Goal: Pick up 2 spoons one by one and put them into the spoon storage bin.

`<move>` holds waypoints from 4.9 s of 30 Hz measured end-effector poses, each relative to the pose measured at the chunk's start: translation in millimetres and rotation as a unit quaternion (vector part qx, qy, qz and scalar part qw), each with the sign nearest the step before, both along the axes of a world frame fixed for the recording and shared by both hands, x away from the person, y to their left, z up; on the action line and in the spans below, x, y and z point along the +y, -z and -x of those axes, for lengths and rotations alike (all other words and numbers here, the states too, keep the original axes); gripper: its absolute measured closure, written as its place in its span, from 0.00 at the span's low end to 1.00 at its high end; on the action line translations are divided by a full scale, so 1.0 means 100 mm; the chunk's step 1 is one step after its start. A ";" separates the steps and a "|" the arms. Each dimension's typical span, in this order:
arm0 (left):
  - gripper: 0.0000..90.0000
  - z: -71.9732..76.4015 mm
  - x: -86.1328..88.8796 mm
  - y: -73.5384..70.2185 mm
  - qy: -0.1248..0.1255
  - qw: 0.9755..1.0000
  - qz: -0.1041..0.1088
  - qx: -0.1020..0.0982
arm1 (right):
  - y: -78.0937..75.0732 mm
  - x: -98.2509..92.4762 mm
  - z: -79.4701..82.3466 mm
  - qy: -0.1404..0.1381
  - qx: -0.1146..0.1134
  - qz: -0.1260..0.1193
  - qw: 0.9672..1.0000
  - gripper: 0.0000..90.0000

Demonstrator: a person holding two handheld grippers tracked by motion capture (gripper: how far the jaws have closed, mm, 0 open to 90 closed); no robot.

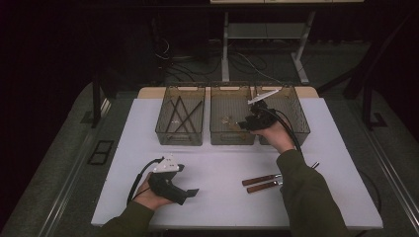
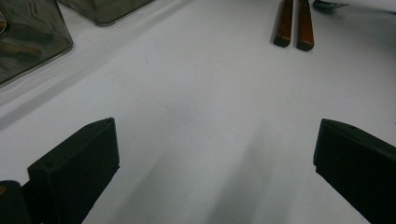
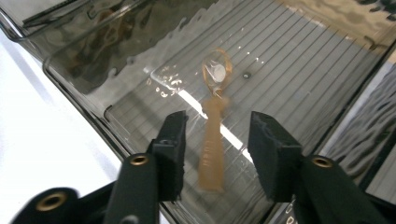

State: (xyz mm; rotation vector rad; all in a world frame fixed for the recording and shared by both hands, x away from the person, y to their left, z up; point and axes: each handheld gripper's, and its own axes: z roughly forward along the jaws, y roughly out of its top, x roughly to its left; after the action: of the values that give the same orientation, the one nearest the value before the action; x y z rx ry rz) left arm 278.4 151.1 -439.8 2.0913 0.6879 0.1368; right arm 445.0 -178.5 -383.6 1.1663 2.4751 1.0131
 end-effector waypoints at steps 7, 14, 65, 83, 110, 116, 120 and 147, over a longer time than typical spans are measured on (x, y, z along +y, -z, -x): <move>0.00 0.00 0.00 0.00 0.000 1.000 0.000 0.001 | -0.12 -0.06 0.10 -0.008 -0.011 -0.031 0.999 0.52; 0.00 0.00 0.00 0.00 0.003 1.000 -0.004 0.000 | -0.23 -0.16 0.26 -0.016 -0.030 -0.043 0.998 0.49; 0.00 0.00 0.01 -0.01 0.006 1.000 -0.006 -0.003 | 0.13 -0.93 1.36 -0.054 -0.026 -0.018 0.998 0.98; 0.00 0.00 0.01 -0.01 0.005 1.000 -0.008 -0.004 | 0.33 -1.27 1.63 -0.043 0.003 0.017 0.999 1.00; 0.00 0.00 0.01 0.00 0.005 1.000 -0.008 -0.002 | 0.56 -1.26 1.72 -0.054 0.007 0.076 0.996 1.00; 0.00 0.00 0.01 0.00 0.006 1.000 -0.009 0.000 | 0.55 -1.25 1.75 -0.058 0.003 0.084 0.995 1.00; 0.00 0.00 0.01 0.00 0.005 1.000 -0.009 0.000 | 0.55 -1.27 1.77 -0.059 0.005 0.084 0.995 1.00; 0.00 0.00 0.00 0.01 0.008 1.000 -0.011 0.001 | 0.53 -1.36 1.93 -0.064 0.017 0.085 0.994 1.00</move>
State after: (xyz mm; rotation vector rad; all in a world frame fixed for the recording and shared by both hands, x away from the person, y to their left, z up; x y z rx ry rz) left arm 278.8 151.1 -440.5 2.1183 0.6751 0.1338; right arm 251.7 -315.0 -436.2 0.9927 2.6310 0.8004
